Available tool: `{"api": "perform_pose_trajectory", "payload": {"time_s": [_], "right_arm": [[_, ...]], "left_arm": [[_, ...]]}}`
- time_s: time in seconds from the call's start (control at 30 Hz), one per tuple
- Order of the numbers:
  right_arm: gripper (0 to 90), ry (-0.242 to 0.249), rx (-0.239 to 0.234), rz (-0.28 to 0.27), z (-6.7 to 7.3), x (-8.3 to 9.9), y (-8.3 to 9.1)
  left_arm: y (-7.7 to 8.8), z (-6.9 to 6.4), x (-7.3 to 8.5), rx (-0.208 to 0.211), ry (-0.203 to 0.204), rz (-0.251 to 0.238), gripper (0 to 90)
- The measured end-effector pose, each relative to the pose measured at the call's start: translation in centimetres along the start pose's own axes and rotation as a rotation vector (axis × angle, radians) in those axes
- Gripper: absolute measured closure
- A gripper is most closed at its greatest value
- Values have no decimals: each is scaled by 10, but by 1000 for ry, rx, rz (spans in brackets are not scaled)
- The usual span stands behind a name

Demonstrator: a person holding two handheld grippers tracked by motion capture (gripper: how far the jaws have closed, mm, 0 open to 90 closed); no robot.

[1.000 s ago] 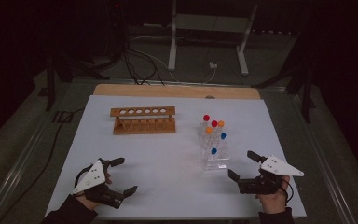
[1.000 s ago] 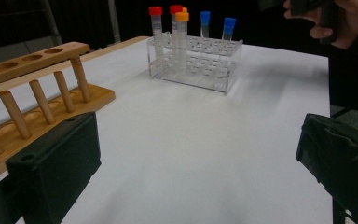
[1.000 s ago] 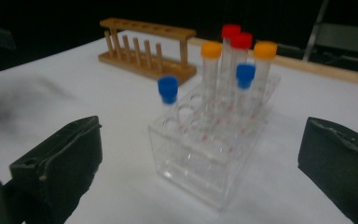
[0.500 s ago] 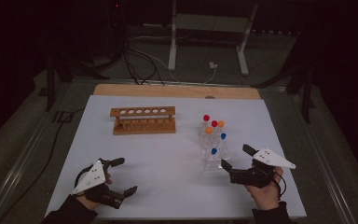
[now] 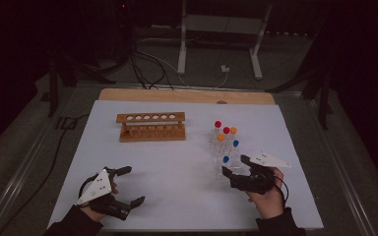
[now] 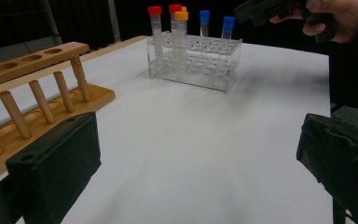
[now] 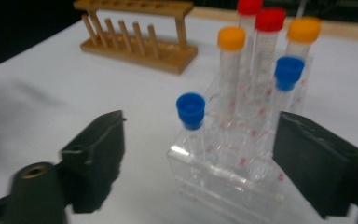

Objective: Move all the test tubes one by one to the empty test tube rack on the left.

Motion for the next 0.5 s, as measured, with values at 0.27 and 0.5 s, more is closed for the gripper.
{"api": "perform_pose_trajectory", "payload": {"time_s": [0.27,0.5], "right_arm": [[391,-6,41,95,6,-1,-8],[604,-1,59,172,7,-3,-14]], "left_arm": [[1,0,0,-2,-1,-1,4],[2,1,0,-8,1,-5,4]]}}
Point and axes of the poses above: each handheld gripper's, and its own axes: y roughly backward along the jaws, x roughly out of its underside, z roughly to its left, the point moved 3 cm from there along -y, roughly forward along the jaws, and after that the axes turned 9 degrees about -y, right-handed, at the moved point
